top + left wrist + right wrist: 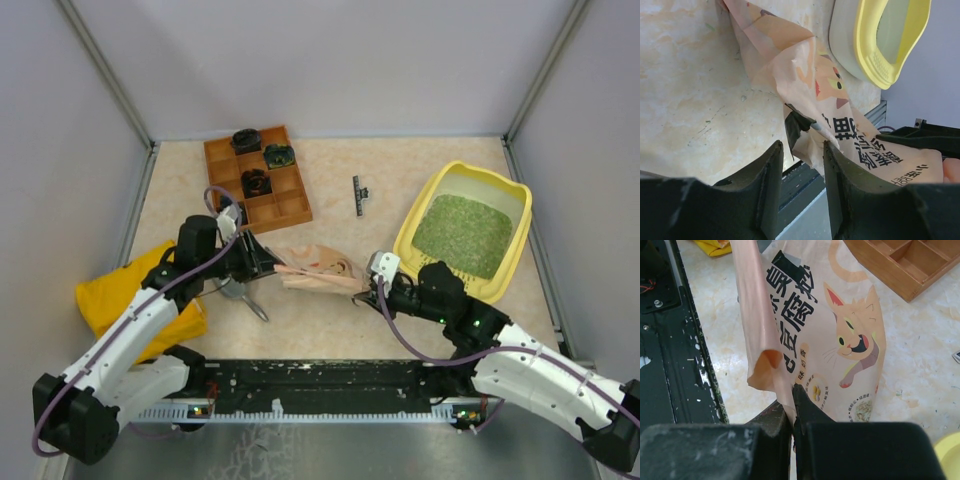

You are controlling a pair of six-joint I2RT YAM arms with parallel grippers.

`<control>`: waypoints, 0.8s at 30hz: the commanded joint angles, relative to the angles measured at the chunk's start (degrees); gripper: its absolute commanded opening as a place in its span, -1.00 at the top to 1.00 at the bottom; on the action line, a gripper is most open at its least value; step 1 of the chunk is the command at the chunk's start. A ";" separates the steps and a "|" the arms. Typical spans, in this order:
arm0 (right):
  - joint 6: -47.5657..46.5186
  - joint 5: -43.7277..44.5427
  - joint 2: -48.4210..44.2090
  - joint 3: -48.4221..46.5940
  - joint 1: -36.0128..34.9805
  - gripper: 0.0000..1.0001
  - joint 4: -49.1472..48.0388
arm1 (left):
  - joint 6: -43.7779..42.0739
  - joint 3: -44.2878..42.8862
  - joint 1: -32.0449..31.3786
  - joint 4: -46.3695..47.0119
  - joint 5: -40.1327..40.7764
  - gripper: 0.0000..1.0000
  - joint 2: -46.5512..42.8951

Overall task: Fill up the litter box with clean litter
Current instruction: Open the cat litter bag at the center of the board.

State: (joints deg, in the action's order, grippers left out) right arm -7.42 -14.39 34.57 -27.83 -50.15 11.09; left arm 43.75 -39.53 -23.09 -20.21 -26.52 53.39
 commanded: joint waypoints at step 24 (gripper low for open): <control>18.41 5.86 -0.54 -9.52 -0.84 0.00 -1.36 | -7.54 -3.69 0.20 12.68 1.31 1.00 13.24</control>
State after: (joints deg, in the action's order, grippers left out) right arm 2.07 -13.96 35.24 -31.62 -50.52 13.06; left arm 39.68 -39.42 -23.09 -13.58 -24.91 64.18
